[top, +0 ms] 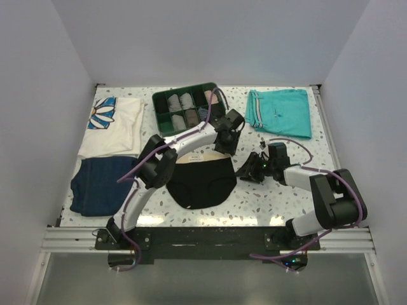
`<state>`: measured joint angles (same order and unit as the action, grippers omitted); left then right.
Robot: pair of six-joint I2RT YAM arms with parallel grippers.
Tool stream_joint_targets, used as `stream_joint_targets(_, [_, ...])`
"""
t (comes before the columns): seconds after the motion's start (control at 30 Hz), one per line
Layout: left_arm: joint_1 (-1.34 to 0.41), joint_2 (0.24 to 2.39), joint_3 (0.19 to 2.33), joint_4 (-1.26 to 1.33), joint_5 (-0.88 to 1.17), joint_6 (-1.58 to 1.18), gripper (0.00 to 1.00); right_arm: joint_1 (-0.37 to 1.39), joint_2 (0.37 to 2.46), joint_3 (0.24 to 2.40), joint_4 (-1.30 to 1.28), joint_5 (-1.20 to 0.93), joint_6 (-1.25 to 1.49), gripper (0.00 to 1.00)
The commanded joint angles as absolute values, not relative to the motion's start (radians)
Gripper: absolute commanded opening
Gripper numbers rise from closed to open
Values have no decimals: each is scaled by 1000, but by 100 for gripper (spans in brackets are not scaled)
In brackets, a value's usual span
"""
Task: Roll the underwear
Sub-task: Fold the underwear at the center of the board.
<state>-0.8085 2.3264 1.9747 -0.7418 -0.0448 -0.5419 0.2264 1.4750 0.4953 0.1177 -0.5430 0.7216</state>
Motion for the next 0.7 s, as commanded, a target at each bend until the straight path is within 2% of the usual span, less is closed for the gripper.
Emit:
stream_joint_targets(0.0, [-818,2329,2010,-764,-49,-571,46,224,1508,483,113,-508,695,45])
stream_joint_targets(0.33, [-816,2390,2062,-773,-58,-594,46,224,1512,466,126,-531,689,42])
stream_joint_targets(0.67, [-816,2396,2042,-775,-60,-597,46,224,1546,465,130,-560,676,36])
